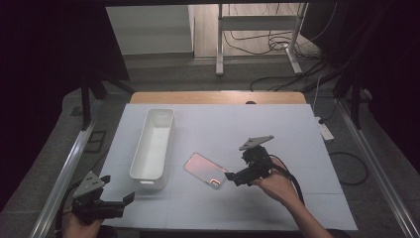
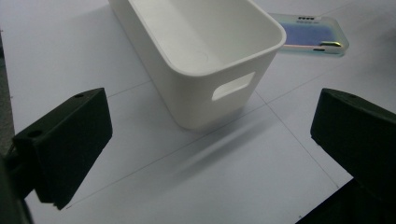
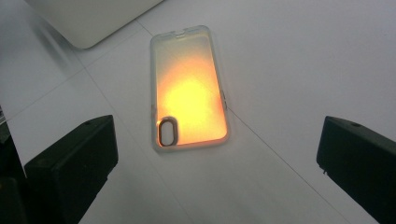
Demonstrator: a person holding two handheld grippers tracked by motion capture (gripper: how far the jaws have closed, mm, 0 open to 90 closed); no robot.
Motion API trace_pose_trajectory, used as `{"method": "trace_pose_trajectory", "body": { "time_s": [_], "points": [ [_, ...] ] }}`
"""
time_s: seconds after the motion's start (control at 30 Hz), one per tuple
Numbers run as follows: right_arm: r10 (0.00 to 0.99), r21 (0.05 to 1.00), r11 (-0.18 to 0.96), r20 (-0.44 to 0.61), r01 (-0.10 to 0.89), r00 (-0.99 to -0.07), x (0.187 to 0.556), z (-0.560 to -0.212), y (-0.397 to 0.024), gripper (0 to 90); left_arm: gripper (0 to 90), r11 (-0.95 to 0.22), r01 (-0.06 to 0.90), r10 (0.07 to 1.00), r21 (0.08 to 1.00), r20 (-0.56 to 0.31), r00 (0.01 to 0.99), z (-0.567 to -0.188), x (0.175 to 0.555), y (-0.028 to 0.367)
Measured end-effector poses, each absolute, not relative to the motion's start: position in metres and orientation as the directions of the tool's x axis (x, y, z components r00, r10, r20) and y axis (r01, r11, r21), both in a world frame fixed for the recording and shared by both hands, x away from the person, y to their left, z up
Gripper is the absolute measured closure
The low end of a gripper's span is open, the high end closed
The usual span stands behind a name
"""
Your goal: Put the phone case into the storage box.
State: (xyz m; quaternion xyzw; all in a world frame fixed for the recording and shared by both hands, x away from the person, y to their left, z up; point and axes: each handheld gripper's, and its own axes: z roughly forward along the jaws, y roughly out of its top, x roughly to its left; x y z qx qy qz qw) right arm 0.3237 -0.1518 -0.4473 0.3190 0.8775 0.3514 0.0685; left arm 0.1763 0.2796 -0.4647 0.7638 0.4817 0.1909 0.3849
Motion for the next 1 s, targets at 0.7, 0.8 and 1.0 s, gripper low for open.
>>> {"method": "trace_pose_trajectory", "body": {
  "time_s": [0.7,0.8,1.0],
  "points": [
    [0.594,0.599,0.629,0.041,0.496,-0.803,0.338,-0.459,-0.114,0.0,0.0,-0.241,0.588,0.882,0.772,-0.078,0.465,-0.465,0.176,0.280],
    [0.593,0.594,0.632,0.041,0.497,-0.804,0.339,-0.461,-0.111,0.0,0.0,-0.241,0.588,0.882,0.772,-0.078,0.465,-0.465,0.176,0.280],
    [0.588,0.592,0.644,0.022,0.485,-0.809,0.341,-0.462,-0.107,24.5,0.0,-0.242,0.588,0.882,0.772,-0.078,0.465,-0.465,0.176,0.279]
  ]
}}
